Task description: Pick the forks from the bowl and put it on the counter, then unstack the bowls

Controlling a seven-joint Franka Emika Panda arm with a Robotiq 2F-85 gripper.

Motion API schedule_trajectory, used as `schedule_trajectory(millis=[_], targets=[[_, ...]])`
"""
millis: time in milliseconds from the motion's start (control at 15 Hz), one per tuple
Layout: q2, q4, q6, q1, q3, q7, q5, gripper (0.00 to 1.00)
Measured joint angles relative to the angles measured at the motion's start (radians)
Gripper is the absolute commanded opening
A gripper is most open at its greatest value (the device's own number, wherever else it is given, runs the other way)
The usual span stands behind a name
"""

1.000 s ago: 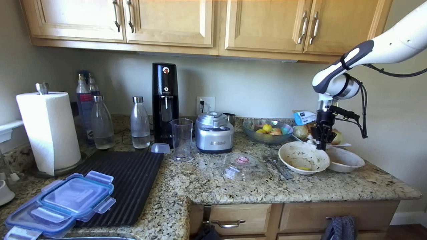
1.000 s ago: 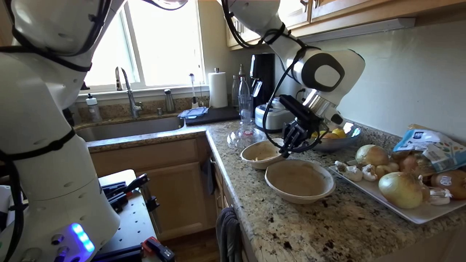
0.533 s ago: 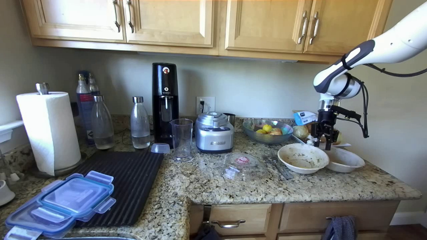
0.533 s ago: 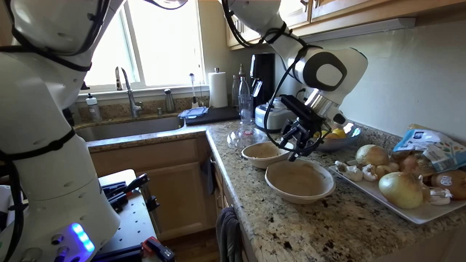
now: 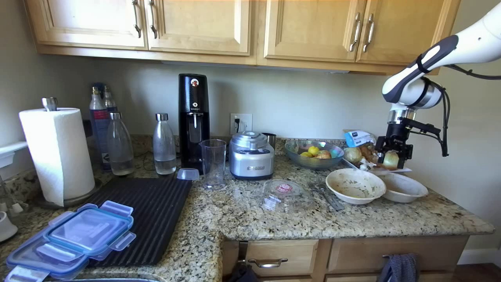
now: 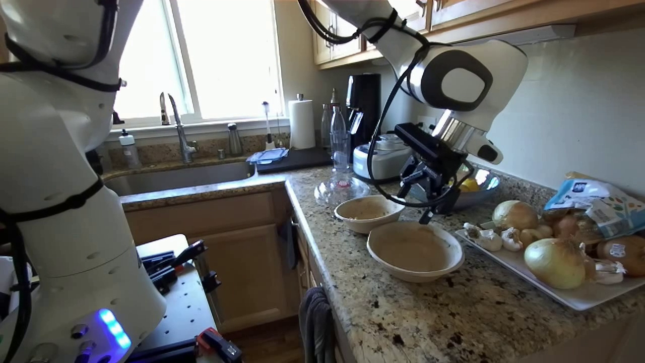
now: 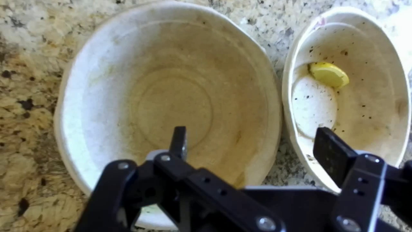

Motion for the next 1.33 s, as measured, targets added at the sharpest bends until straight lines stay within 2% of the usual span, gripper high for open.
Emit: schedule_trajectory(millis=[467, 800, 867, 933, 1267, 1333], targets=[[-0.045, -0.184, 0.326, -0.007, -0.045, 0.025, 0.000, 1.00], [-0.045, -0.240, 0.457, -0.019, -0.072, 0.064, -0.009, 1.00], [-0.045, -0.244, 0.473, -0.021, -0.077, 0.071, -0.012, 0.92], [-0.045, -0.246, 0.483, -0.024, -0.080, 0.076, -0.015, 0.74], [-0.040, -0.247, 0.490, -0.047, -0.084, 0.082, -0.017, 0.39], [-0.035, -0.247, 0.490, -0.051, -0.085, 0.085, -0.017, 0.40]])
